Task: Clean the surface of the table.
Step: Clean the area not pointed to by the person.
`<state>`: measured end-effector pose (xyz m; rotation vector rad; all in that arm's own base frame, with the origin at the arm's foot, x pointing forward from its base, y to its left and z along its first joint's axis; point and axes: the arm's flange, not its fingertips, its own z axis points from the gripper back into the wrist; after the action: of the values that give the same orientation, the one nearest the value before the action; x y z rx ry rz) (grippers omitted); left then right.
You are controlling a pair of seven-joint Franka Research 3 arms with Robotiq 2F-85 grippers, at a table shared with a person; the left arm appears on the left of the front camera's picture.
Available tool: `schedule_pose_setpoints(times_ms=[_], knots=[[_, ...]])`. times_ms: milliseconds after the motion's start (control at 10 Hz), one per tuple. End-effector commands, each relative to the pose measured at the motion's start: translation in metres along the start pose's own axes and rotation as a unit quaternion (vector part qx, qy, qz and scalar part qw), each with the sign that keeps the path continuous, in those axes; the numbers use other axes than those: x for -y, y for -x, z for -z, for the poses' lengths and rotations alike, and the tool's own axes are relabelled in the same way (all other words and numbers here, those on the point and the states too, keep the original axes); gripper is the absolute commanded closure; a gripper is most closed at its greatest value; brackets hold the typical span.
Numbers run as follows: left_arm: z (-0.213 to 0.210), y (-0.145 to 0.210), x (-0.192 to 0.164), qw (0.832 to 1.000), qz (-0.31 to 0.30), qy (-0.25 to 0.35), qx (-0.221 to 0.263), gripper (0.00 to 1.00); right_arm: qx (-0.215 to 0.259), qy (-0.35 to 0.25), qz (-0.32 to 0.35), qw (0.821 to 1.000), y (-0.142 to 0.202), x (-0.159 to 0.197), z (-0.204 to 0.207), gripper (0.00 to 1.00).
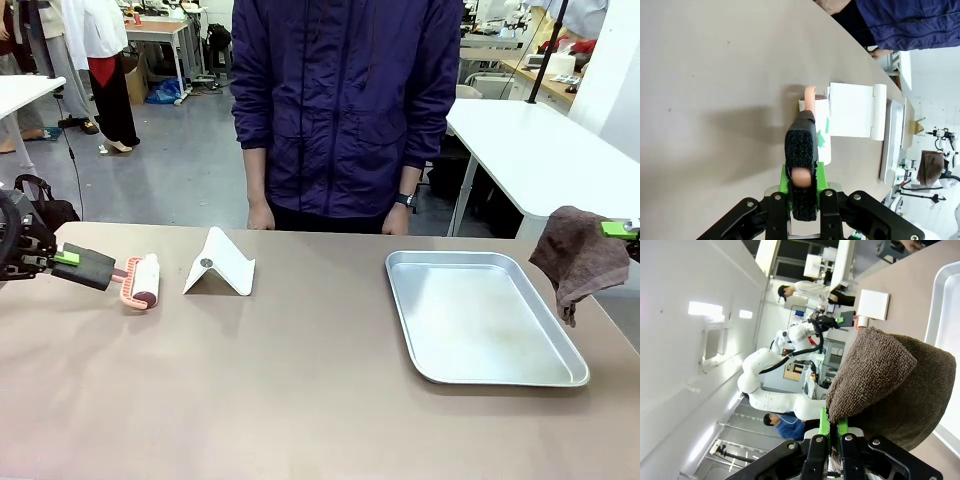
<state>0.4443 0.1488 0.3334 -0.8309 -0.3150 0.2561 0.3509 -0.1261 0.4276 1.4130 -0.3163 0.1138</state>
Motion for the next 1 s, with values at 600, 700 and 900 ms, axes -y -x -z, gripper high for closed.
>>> schedule_pose_setpoints(times_ms=[600, 700, 900], knots=[[-0.082, 0.059, 0.047, 0.968, 0.136, 0.201, 0.063, 0.78, 0.002, 0.006, -0.005, 1.0, -0.001, -0.002, 0.0, 0.94], [-0.108, 0.08, 0.054, 0.957, 0.158, 0.235, 0.058, 0.78, 0.002, 0.006, -0.005, 1.0, -0.001, -0.002, 0.0, 0.94], [-0.14, 0.108, 0.053, 0.95, 0.165, 0.264, 0.034, 0.78, 0.002, 0.006, -0.005, 1.0, -0.001, -0.002, 0.0, 0.94]])
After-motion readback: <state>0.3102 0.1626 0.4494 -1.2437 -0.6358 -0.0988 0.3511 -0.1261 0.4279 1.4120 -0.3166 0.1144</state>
